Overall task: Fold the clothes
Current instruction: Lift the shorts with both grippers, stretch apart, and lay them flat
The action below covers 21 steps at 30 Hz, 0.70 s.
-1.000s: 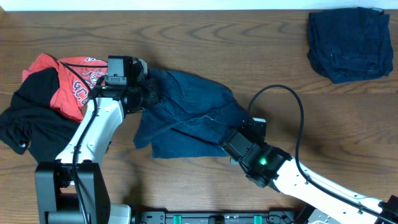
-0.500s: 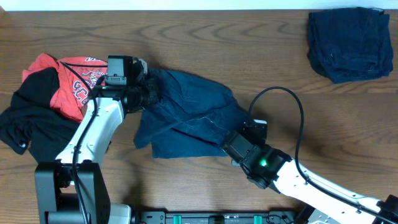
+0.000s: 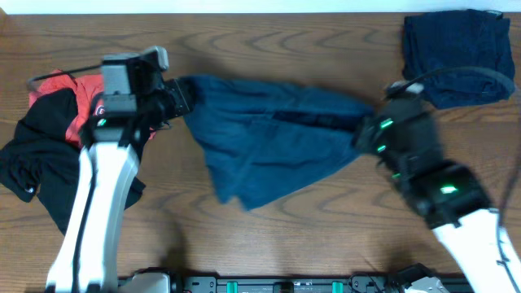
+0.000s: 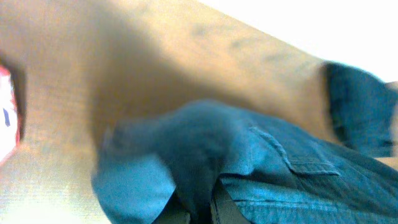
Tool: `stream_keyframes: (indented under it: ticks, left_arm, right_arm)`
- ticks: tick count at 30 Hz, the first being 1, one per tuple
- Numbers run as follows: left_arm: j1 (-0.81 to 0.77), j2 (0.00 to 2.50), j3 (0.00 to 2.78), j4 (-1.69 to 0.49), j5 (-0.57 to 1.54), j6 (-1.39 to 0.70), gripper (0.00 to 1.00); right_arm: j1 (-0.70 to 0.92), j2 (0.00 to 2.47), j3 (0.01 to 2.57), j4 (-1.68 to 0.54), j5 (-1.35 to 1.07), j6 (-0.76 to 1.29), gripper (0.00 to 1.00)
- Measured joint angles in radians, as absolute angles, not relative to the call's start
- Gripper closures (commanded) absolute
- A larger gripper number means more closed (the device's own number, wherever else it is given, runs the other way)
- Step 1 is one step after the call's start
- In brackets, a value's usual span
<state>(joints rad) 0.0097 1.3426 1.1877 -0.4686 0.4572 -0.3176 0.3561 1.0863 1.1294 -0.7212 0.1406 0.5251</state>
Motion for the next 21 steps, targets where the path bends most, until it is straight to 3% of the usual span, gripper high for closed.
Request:
stream_keyframes:
  ticks: [6,21]
  left_arm:
    - [0.011,1.103,1.224,-0.472,0.469,-0.317,0.94]
    - [0.015,0.657,1.291,-0.527,0.469,-0.318,0.94]
  right_arm:
    - [0.256,1.084,1.370,-0.873,0.012,0.369,0.99]
    - [0.249,1.077,1.930,-1.342,-0.048,0.202,0.99]
